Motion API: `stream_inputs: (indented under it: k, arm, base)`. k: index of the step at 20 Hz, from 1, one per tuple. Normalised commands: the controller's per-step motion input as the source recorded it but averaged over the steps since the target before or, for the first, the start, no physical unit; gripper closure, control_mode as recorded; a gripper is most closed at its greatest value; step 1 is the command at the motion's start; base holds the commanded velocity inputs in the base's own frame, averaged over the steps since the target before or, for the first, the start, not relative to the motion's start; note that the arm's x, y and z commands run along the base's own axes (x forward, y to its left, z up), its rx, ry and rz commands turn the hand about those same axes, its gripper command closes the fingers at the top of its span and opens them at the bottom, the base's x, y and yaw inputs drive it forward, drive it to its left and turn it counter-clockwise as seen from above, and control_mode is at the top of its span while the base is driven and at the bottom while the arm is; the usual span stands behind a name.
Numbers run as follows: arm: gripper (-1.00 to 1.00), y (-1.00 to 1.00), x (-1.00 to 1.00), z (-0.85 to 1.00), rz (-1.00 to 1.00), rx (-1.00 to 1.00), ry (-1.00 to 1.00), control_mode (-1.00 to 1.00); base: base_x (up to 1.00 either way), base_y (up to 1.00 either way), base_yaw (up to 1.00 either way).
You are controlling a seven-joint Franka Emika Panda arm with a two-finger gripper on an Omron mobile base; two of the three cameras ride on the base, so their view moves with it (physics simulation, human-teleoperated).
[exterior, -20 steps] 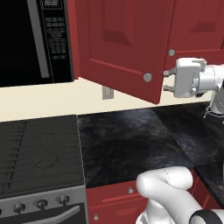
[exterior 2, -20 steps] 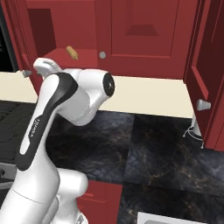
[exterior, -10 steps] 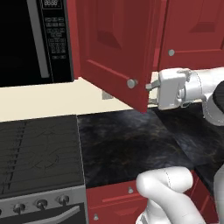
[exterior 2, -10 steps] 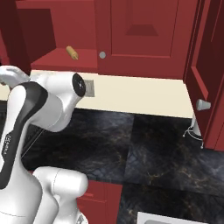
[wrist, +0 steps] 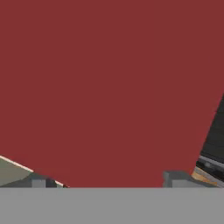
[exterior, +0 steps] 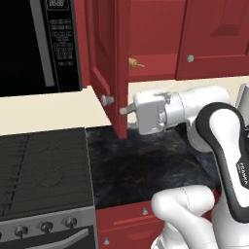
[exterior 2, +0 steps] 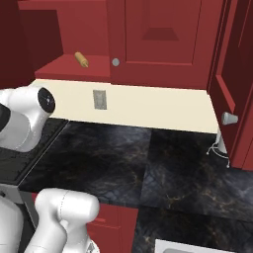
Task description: Open the cabinet, retrieve the rolling pin, and place it next to the meat on the cutting board to prepare for tenderizing.
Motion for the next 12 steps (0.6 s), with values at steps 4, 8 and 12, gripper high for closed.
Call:
stream_inputs:
  k: [4, 8, 12]
  arm:
    - [-1.00, 0.78, 0.08, -0.12, 0.13, 0.00, 0.00, -1.00]
    - [-1.00, 0.08, -0.18, 0.00, 0.08, 0.00, -0.06, -1.00]
    - [-1.00, -0.41, -0.59, 0.00, 0.05, 0.01, -0.13, -1.00]
  base:
    - [0.00, 0.00, 0.00]
    - [0.00, 0.00, 0.00]
    - [0.00, 0.00, 0.00]
